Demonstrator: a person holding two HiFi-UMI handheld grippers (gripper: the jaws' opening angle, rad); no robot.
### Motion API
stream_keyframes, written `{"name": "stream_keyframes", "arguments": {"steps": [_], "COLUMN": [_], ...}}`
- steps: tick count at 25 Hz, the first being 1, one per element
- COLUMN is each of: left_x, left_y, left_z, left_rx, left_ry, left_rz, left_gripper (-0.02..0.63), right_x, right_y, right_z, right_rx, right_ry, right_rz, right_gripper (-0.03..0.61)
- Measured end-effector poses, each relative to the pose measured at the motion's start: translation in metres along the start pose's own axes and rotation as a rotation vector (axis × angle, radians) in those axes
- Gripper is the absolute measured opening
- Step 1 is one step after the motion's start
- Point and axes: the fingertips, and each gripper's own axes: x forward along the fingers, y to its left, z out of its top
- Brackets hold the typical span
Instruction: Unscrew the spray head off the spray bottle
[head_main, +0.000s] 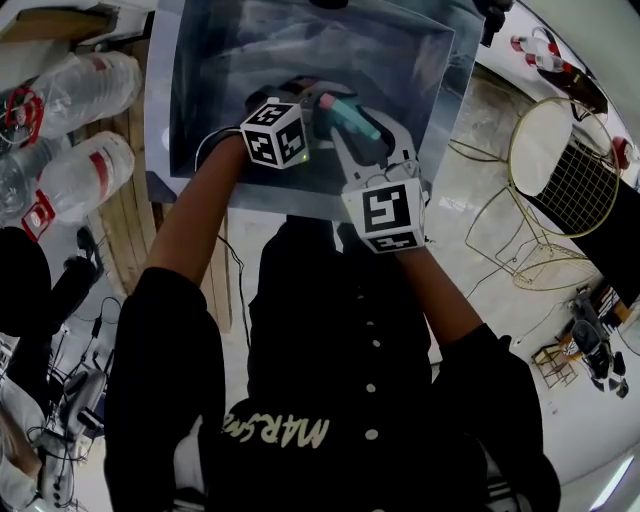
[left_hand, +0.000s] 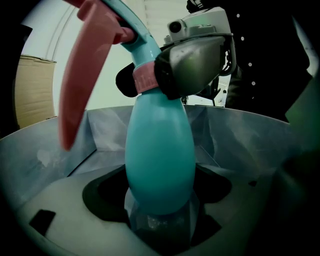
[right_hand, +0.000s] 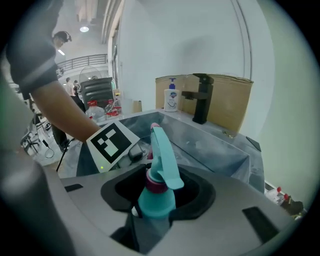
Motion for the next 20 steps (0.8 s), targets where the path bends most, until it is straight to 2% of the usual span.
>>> {"name": "stream_keyframes", "arguments": {"steps": [5,8,13,20], "left_x": [0.0,0.0,0.001,0.0], "left_y": [0.0,0.0,0.0,0.001], "left_z": [0.0,0.0,0.001,-0.001], "left_rx": [-0.001,-0.005,-0.008,-0.025], "left_ry": [-0.008,-0.007,-0.007,-0.01], "left_rz": [-0.005,-0.007,-0.01,-0.01], "left_gripper": [0.39,0.39,0.391,0.391], "right_x": [-0.001,-0.002,-0.004,-0.022], "right_y": [0.005,0.006,0.005,-0.003], "right_z": [0.002,0.003,0.011,0.037], "right_rx": [-0.048,-0.076,-0.096,-0.053], "right_ry": [-0.065,-0.111,-0.176,-0.308], "right_rz": [0.17,0.239,0.28,0.288], "right_gripper": [0.167,0.166,0.164,0.164]}}
